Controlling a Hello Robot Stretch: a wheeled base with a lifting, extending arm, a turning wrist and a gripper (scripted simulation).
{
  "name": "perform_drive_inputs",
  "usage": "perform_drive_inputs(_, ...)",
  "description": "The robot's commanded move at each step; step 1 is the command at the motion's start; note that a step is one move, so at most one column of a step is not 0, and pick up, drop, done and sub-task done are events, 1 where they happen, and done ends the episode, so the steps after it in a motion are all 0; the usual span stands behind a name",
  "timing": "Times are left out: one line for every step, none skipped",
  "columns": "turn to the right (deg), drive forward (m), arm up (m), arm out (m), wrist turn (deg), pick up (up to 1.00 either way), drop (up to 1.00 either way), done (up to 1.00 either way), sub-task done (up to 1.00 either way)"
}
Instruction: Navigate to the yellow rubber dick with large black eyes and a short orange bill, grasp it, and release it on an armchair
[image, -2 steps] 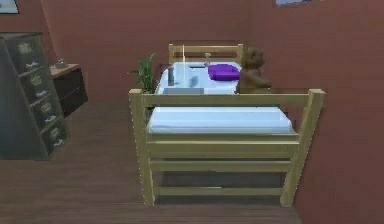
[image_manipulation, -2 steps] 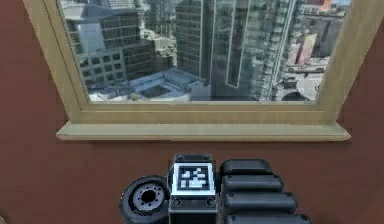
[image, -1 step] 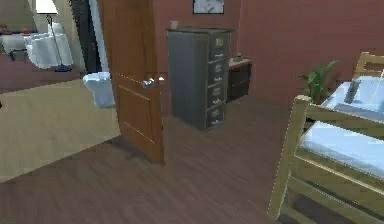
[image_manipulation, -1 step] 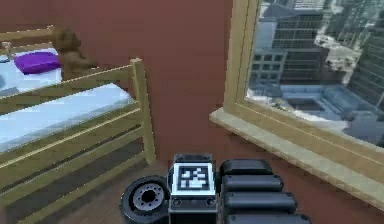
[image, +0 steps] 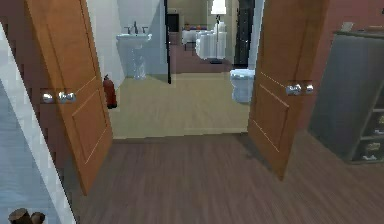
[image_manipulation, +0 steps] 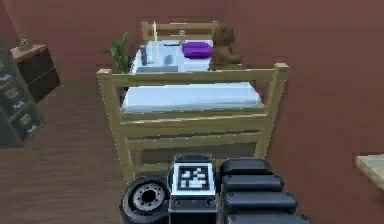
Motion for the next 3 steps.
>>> perform_drive_inputs(0.0, 1.0, 0.0, 0.0, 0.0, 0.0, 0.0, 0.0, 0.0)
perform_drive_inputs(0.0, 1.0, 0.0, 0.0, 0.0, 0.0, 0.0, 0.0, 0.0)
perform_drive_inputs(0.0, 1.0, 0.0, 0.0, 0.0, 0.0, 0.0, 0.0, 0.0)
